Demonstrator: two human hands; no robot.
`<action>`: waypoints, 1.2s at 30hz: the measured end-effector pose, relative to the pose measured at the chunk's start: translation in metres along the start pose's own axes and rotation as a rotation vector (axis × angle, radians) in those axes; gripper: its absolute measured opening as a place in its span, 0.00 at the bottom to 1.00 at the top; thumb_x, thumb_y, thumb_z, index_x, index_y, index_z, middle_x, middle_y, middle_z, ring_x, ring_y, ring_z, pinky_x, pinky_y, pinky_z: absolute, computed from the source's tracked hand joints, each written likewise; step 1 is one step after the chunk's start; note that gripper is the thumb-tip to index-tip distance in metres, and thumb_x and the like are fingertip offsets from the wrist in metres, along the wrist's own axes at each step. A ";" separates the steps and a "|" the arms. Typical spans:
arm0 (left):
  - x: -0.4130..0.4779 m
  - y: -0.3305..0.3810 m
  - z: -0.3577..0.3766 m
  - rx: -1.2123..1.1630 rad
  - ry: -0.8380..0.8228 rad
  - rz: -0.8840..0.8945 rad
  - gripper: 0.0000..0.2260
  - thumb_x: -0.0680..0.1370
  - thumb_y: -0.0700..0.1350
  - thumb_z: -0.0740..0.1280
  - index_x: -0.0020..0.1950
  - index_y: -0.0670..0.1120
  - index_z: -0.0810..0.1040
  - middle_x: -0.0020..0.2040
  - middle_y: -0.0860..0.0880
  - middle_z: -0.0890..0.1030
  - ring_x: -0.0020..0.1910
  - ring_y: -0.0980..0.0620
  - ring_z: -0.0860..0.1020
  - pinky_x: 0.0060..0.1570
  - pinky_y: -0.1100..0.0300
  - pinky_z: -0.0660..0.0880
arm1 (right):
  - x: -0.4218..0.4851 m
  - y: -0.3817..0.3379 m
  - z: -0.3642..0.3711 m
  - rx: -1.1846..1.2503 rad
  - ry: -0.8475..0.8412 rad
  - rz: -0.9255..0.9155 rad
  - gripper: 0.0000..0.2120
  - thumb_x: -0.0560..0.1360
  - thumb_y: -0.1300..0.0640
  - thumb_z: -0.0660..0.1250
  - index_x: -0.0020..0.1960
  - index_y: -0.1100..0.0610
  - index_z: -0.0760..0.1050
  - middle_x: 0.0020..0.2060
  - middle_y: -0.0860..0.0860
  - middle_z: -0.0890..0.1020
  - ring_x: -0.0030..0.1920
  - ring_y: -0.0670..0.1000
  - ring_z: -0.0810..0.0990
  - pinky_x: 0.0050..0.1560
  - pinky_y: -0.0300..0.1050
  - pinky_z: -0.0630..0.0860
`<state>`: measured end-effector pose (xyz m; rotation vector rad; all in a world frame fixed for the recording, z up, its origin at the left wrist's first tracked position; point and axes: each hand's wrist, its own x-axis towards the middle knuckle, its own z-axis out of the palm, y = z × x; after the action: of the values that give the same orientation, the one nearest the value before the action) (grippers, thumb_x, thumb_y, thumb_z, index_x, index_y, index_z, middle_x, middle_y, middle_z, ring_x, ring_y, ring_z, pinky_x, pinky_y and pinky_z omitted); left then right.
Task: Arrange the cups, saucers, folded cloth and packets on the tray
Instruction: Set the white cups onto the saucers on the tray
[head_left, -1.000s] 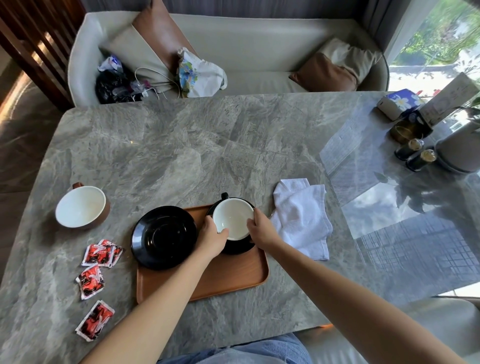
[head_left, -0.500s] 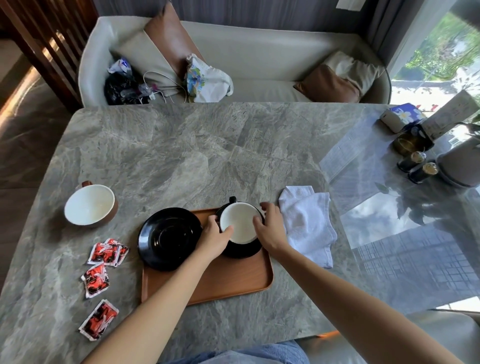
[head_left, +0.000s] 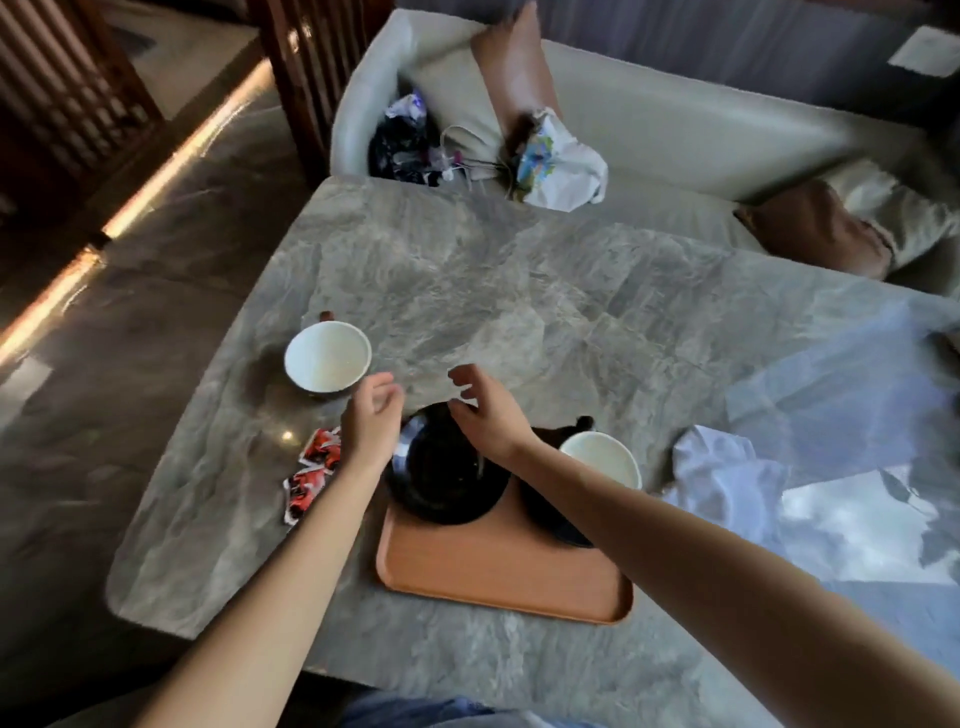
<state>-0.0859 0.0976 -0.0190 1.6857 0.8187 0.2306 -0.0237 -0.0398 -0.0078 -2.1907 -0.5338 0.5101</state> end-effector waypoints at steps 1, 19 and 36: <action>0.006 -0.005 -0.010 -0.010 0.025 -0.023 0.12 0.78 0.39 0.62 0.60 0.38 0.73 0.57 0.39 0.79 0.53 0.48 0.76 0.53 0.63 0.68 | 0.012 -0.008 0.009 0.010 -0.031 0.010 0.18 0.76 0.60 0.61 0.65 0.59 0.68 0.63 0.56 0.75 0.58 0.55 0.76 0.59 0.48 0.73; 0.081 -0.049 -0.074 -0.214 0.233 -0.335 0.11 0.77 0.47 0.61 0.59 0.48 0.68 0.57 0.49 0.75 0.60 0.45 0.75 0.63 0.44 0.71 | 0.119 -0.038 0.103 0.229 -0.201 0.351 0.21 0.74 0.62 0.60 0.66 0.60 0.63 0.62 0.59 0.73 0.57 0.59 0.75 0.57 0.62 0.76; 0.021 -0.016 -0.039 -0.205 -0.066 -0.218 0.11 0.75 0.40 0.66 0.45 0.57 0.71 0.45 0.58 0.75 0.46 0.52 0.78 0.58 0.42 0.75 | 0.052 -0.016 0.029 0.398 -0.141 0.410 0.16 0.75 0.64 0.57 0.62 0.60 0.60 0.55 0.55 0.69 0.50 0.53 0.76 0.36 0.46 0.82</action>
<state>-0.0982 0.1419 -0.0275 1.3936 0.8910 0.1044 0.0010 0.0149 -0.0215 -1.8849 -0.0377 0.9097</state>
